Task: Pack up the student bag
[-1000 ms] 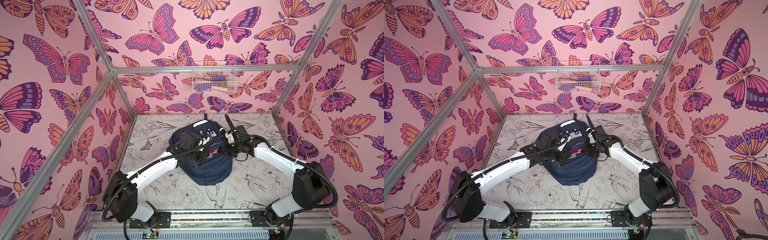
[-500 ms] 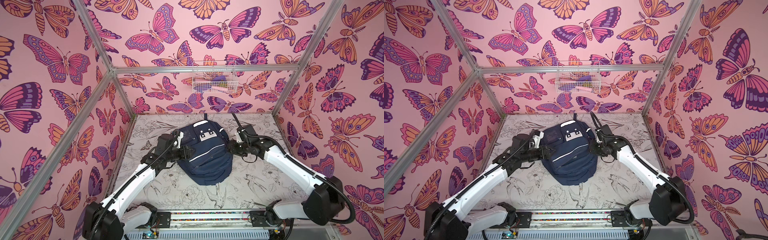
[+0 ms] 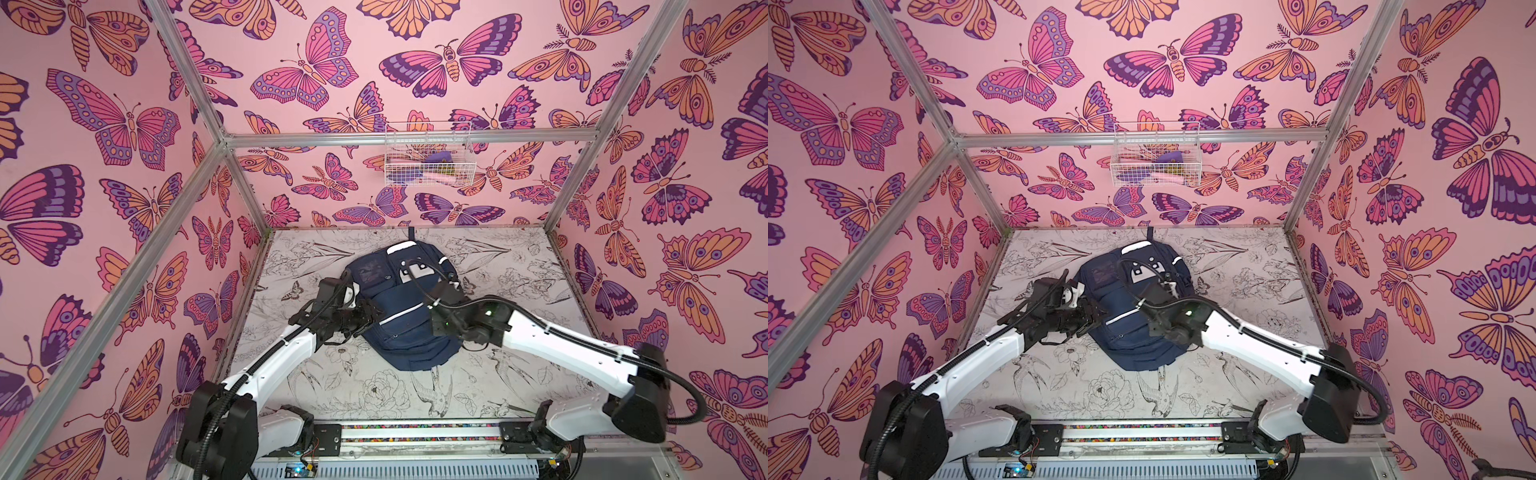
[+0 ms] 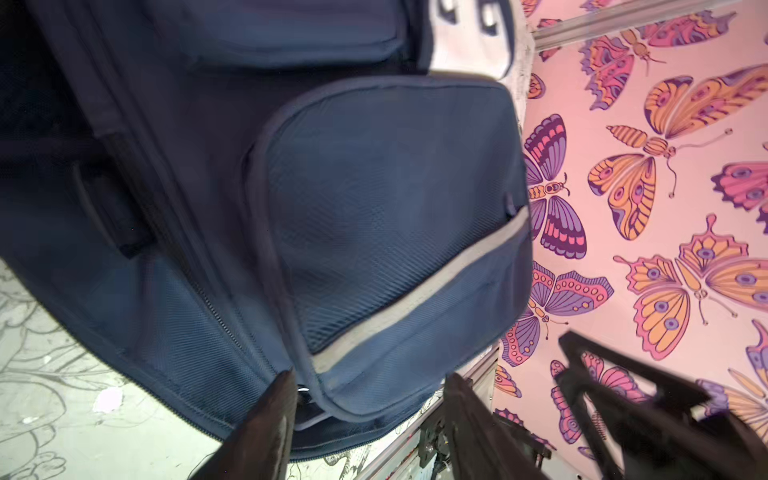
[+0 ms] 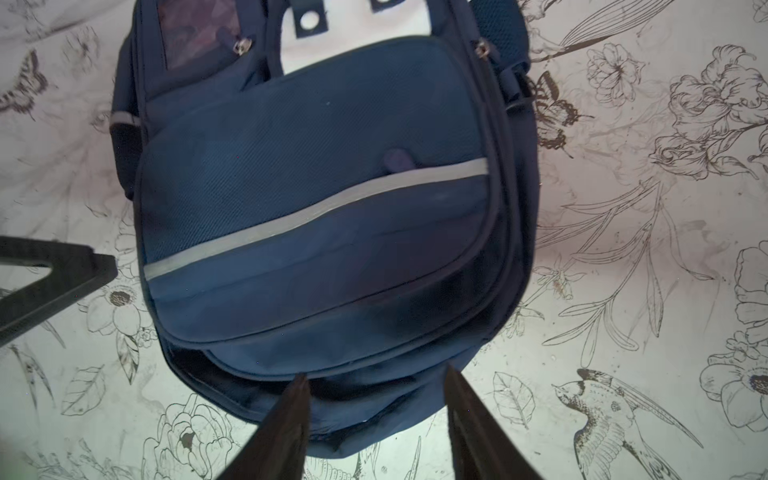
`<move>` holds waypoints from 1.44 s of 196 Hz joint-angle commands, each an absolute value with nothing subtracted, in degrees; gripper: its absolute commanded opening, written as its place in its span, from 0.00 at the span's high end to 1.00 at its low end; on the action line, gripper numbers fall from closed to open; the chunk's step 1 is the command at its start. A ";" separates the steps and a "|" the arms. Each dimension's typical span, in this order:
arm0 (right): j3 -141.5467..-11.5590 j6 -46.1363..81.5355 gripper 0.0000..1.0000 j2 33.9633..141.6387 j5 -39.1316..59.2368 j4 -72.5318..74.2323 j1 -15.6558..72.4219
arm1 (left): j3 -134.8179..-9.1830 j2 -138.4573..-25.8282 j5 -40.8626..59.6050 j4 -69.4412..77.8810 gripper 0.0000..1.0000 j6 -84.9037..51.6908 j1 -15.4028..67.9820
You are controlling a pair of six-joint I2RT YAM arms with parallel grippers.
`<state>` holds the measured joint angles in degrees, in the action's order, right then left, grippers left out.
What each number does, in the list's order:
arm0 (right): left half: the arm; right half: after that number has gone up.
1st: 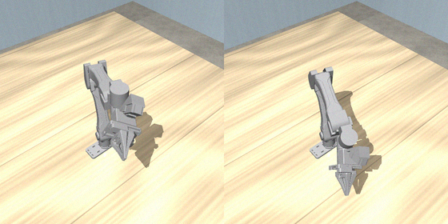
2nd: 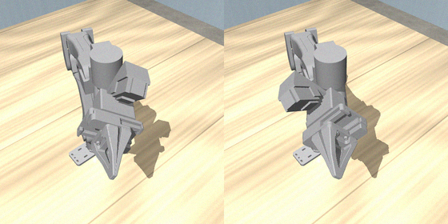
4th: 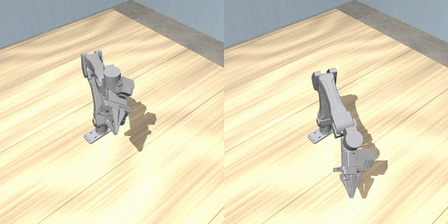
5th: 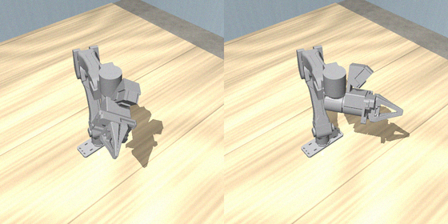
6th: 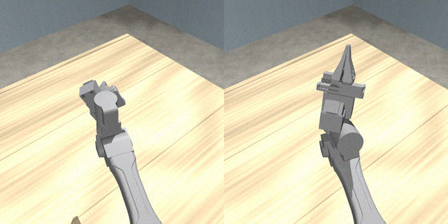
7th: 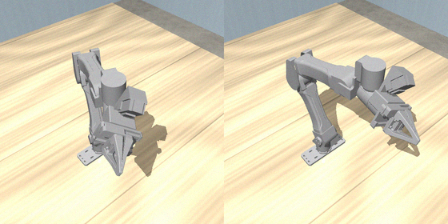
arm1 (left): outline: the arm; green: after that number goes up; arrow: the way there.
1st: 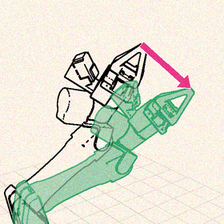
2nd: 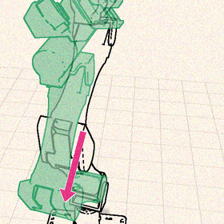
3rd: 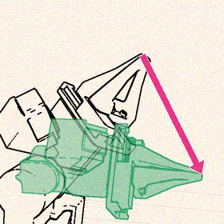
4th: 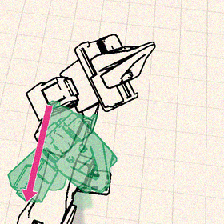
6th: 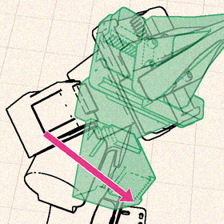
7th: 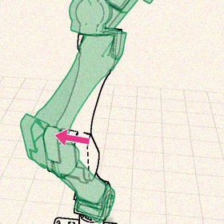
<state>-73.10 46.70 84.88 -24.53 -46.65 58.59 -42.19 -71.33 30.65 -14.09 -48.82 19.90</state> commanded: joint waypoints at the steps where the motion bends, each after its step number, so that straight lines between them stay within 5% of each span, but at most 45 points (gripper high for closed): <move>1: -76.46 54.18 0.47 88.52 -31.85 -52.24 62.74 | -39.90 -72.33 31.98 -16.00 0.41 -50.62 17.58; 138: -78.46 55.03 0.52 97.45 -21.85 -42.58 67.05 | -39.14 -81.42 41.86 0.51 0.60 -57.79 17.67; 219: -82.83 54.40 0.51 103.50 -20.13 -42.72 67.00 | -39.44 -83.82 45.82 10.97 1.00 -66.00 18.53; 282: -82.63 58.09 0.56 104.61 -22.17 -41.86 65.83 | -36.74 -85.24 47.36 24.16 1.00 -73.85 19.38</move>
